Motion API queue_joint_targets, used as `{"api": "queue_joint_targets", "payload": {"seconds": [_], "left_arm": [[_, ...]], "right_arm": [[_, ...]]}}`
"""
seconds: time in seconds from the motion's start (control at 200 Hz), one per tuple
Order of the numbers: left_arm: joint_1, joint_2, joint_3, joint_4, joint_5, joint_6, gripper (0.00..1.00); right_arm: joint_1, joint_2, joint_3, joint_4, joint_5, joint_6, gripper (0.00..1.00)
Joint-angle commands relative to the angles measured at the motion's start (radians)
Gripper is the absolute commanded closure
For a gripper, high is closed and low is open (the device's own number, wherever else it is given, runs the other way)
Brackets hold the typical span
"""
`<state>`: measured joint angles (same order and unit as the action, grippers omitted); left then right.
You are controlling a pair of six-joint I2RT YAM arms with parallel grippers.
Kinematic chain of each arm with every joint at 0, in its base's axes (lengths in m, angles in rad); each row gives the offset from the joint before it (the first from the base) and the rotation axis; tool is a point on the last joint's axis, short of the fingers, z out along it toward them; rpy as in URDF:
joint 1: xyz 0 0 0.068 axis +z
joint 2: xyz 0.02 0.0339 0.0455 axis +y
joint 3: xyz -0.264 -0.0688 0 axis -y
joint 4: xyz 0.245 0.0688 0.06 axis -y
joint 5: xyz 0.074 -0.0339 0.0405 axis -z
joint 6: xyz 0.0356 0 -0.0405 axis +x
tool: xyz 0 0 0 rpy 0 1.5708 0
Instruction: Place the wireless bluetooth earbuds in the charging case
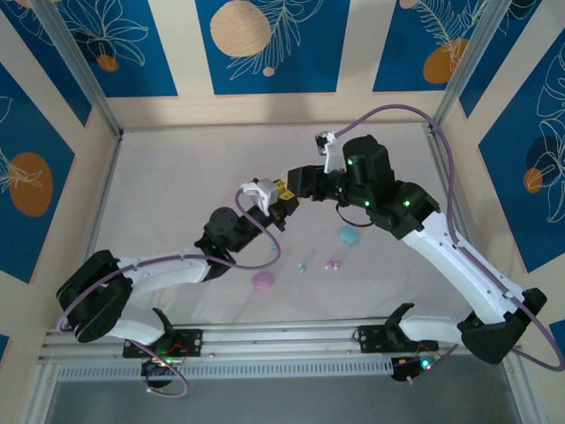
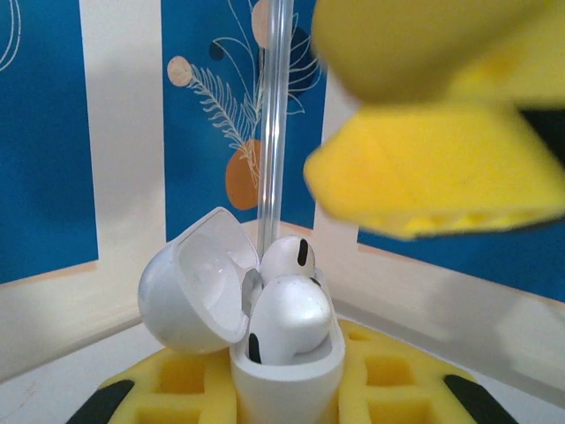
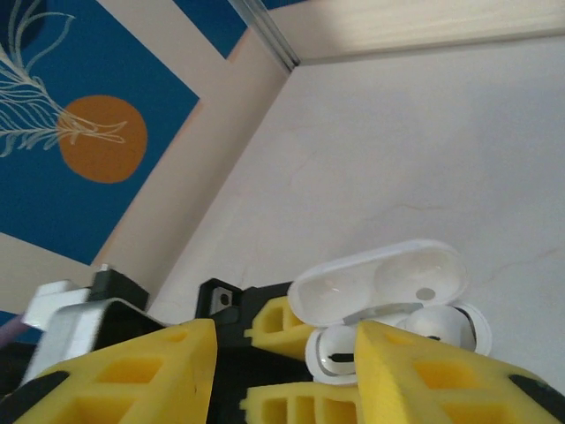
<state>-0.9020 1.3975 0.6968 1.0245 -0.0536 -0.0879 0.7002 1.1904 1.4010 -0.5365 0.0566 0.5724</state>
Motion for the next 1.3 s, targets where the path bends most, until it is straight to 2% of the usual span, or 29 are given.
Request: {"api": "queue_joint_targets", "payload": {"seconds": [0.0, 0.18, 0.285, 0.42, 0.635, 0.825, 1.296], "left_arm": [[-0.011, -0.037, 0.022, -0.021, 0.014, 0.037, 0.88], [-0.011, -0.051, 0.028, -0.080, 0.043, 0.068, 0.88], [-0.011, -0.069, 0.026, -0.117, 0.096, 0.097, 0.87], [-0.012, -0.102, 0.041, -0.219, 0.151, 0.134, 0.88], [-0.009, -0.129, 0.064, -0.317, 0.198, 0.162, 0.88], [-0.011, -0.133, 0.064, -0.308, 0.181, 0.154, 0.88], [-0.009, -0.120, 0.086, -0.317, 0.135, 0.105, 0.88]], "right_arm": [[-0.025, -0.024, 0.007, 0.036, -0.062, -0.013, 0.54], [-0.075, -0.023, 0.012, 0.025, -0.078, 0.009, 0.53], [-0.142, 0.015, 0.054, -0.066, -0.115, 0.028, 0.53], [-0.199, 0.114, 0.164, -0.243, -0.182, -0.038, 0.51], [-0.210, 0.242, 0.277, -0.404, -0.229, -0.140, 0.50], [-0.208, 0.304, 0.329, -0.486, -0.275, -0.207, 0.50], [-0.220, 0.215, 0.220, -0.463, -0.274, -0.225, 0.51]]}}
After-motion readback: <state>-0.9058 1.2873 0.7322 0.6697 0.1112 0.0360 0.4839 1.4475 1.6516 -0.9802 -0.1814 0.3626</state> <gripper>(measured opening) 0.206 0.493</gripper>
